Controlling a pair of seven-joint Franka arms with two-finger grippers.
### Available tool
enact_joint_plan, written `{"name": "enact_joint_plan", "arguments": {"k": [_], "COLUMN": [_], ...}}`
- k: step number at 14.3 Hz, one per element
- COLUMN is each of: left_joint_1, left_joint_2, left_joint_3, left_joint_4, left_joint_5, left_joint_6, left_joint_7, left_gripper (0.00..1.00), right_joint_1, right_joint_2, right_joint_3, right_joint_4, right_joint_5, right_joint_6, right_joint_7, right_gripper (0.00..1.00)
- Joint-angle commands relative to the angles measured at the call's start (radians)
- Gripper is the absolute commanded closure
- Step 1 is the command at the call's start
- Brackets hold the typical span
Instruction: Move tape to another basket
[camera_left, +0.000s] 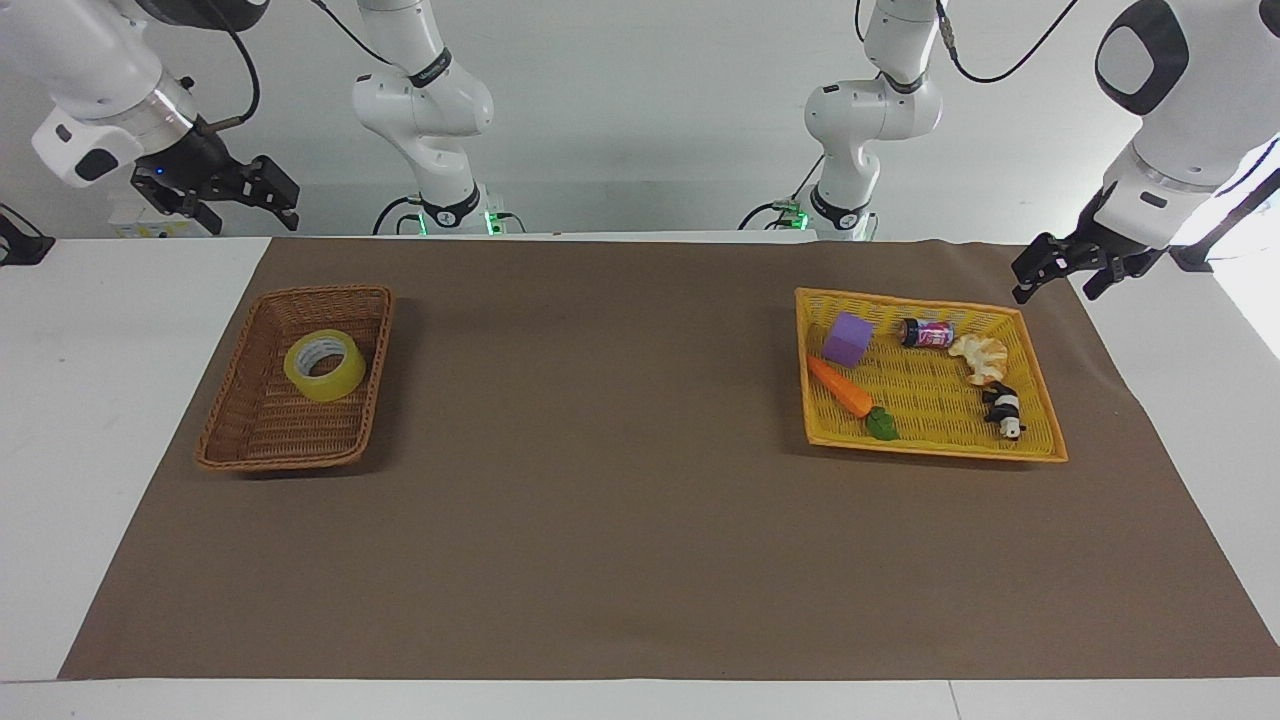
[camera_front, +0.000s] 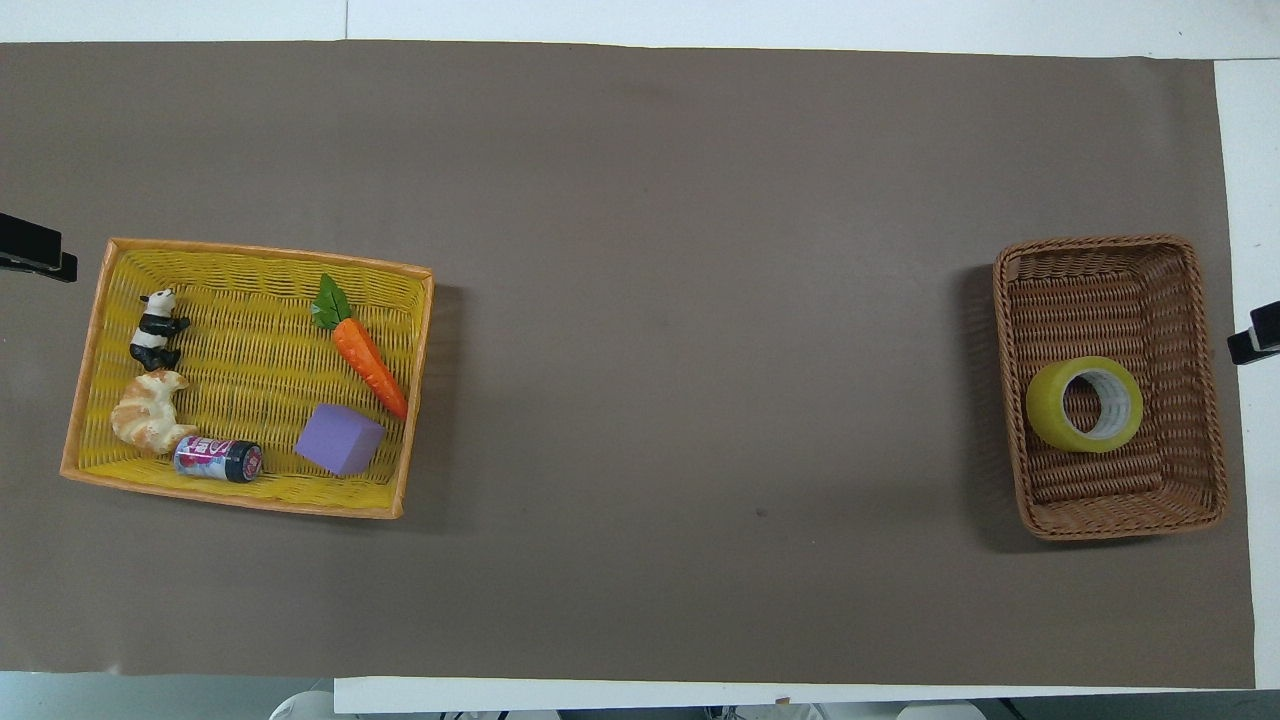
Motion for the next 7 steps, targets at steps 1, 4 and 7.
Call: {"name": "enact_joint_plan", "arguments": {"k": [1, 4, 7], "left_joint_1": [0.071, 0.106, 0.078], "left_joint_2": [-0.018, -0.023, -0.021], "left_joint_3": [0.002, 0.002, -0.007], "left_joint_4": [-0.008, -0.011, -0.011], "left_joint_5": [0.020, 0.020, 0.020], "left_joint_6": [-0.014, -0.008, -0.005], "left_joint_7": [0.010, 0.013, 0.010], "left_gripper": [0.01, 0.01, 0.01], "right_joint_1": [0.052, 0.087, 0.089], "right_joint_2": [-0.001, -0.002, -0.004], "right_joint_3": [-0.039, -0.053, -0.055], "right_joint_4": [-0.014, -0.011, -0.009], "right_joint_5": [-0.021, -0.044, -0.047], "right_joint_6": [0.019, 0.054, 0.062], "right_joint_7": [0.023, 0.066, 0.068], "right_gripper": [0.00, 0.00, 0.00]}}
